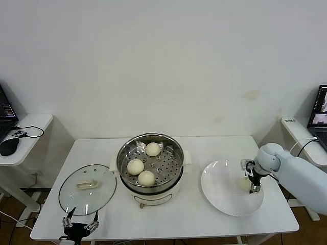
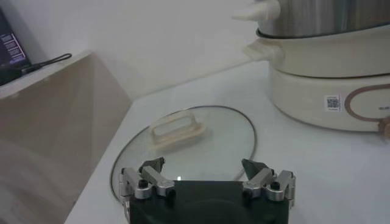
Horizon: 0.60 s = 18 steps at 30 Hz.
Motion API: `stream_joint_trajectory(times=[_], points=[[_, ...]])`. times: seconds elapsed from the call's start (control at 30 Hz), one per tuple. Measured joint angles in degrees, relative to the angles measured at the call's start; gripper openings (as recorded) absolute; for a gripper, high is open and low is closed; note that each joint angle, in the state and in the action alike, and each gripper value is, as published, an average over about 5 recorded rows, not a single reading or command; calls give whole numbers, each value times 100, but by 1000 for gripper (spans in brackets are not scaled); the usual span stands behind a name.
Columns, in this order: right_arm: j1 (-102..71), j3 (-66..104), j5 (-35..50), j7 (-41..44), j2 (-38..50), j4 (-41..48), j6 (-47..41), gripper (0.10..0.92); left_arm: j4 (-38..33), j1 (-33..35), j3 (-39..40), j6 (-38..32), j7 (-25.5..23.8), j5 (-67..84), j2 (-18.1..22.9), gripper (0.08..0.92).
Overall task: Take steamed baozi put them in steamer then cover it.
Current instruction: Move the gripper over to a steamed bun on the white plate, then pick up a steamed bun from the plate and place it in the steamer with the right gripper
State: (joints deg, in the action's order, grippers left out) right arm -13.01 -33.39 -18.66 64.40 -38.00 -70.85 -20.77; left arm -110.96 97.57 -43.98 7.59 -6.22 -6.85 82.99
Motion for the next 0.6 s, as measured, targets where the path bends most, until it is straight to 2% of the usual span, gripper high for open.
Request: stream_joint_trajectory(times=[0.2, 0.6], points=[[35, 4, 52, 0, 55, -1, -17, 659, 12, -22, 21, 0, 5, -11, 0, 823], [316, -117, 351, 54, 217, -157, -146, 603, 14, -48, 69, -10, 62, -70, 7, 823]])
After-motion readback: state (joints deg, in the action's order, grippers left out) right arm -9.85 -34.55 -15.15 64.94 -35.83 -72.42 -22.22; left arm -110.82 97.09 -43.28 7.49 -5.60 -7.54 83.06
